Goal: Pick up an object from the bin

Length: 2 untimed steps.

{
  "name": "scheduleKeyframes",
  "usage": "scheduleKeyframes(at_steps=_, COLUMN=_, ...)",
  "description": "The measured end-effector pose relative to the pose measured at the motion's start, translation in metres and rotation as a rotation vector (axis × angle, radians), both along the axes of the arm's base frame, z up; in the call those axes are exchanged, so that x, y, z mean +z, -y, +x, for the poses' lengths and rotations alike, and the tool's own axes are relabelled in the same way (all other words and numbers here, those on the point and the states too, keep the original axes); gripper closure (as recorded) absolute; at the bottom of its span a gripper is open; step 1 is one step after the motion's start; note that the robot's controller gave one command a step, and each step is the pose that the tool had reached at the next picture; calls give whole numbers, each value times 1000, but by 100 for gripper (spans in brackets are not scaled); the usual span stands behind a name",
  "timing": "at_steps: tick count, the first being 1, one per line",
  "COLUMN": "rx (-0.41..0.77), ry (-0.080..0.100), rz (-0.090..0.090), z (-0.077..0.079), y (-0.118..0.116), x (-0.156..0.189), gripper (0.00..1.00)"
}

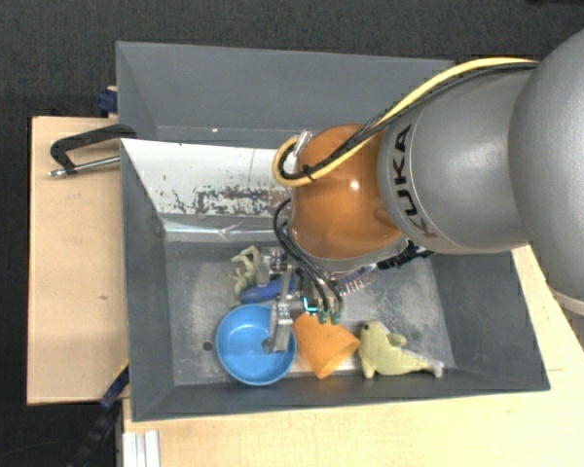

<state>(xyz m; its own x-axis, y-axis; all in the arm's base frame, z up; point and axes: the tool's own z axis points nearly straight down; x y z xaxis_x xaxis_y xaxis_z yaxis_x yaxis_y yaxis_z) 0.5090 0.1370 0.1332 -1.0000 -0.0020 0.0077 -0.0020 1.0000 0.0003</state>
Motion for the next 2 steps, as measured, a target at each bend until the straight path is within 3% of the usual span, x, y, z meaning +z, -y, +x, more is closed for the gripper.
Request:
scheduleKeyframes(at_steps=1, rx=461, ry=5, rz=3, z=2, y=-30, x=-64, gripper=0)
scheduleKeyframes(at_steps=2, rx=459, ry=7, rz=3, z=2, y=-31, x=-63, gripper=0)
